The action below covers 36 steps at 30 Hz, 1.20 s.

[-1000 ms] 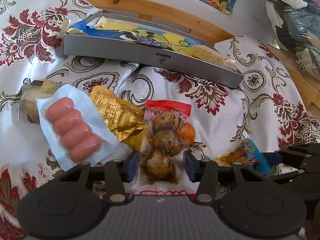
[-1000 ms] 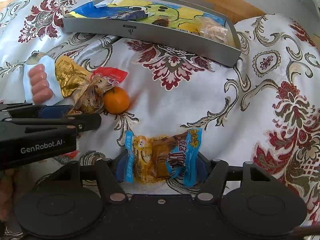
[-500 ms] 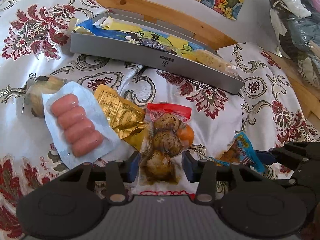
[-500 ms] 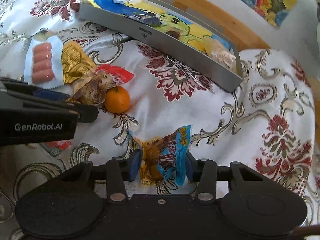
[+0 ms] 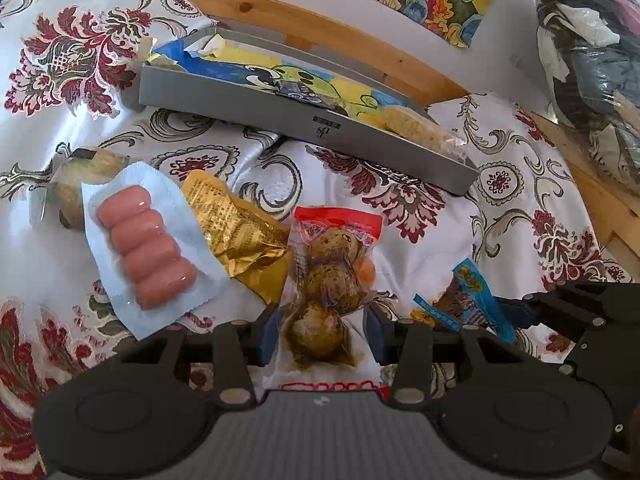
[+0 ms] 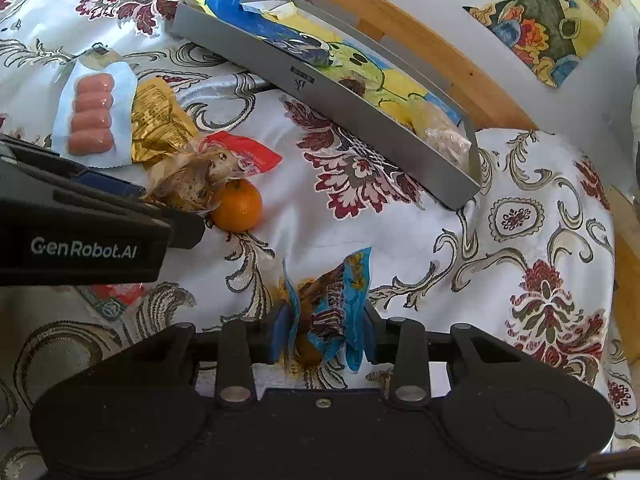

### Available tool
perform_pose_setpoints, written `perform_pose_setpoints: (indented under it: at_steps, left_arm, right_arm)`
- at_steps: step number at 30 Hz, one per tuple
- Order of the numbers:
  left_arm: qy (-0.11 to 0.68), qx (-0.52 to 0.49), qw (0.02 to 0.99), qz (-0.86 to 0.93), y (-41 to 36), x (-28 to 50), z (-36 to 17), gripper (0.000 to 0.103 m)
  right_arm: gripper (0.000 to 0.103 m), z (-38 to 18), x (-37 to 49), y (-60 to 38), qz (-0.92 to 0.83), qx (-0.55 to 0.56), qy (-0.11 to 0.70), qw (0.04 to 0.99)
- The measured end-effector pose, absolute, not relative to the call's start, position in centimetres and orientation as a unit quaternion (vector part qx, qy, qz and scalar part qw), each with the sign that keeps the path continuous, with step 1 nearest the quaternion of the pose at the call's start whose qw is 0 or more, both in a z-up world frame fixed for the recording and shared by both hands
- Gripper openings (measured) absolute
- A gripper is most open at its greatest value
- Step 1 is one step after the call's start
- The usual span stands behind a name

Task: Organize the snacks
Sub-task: 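Close the right tool on the blue-and-yellow bag while the left tool closes on the egg pack, then lift both packs and carry them over the grey tray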

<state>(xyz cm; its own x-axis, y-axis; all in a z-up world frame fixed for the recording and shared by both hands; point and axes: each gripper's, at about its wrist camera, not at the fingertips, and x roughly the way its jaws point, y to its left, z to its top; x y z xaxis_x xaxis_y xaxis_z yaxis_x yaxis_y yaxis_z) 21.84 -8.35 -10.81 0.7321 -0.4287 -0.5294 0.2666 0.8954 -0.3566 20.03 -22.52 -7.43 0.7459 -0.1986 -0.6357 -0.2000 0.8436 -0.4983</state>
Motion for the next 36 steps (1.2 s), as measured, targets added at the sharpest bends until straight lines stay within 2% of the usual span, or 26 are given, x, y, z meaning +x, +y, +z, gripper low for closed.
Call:
perform_pose_setpoints:
  at_steps: [20,36]
  left_arm:
    - [0.292,-0.143,0.928,-0.184,-8.4,21.2,-9.5,0.048]
    - [0.248,-0.121,0.948,-0.159,-8.0,20.4,-4.5,0.048]
  right_arm:
    - [0.038,-5.8,19.2,-22.2,-0.025,-0.297,0.28,0.912]
    - [0.038,-2.5,18.8,-23.0,-0.032,-0.275,0.19,0.942]
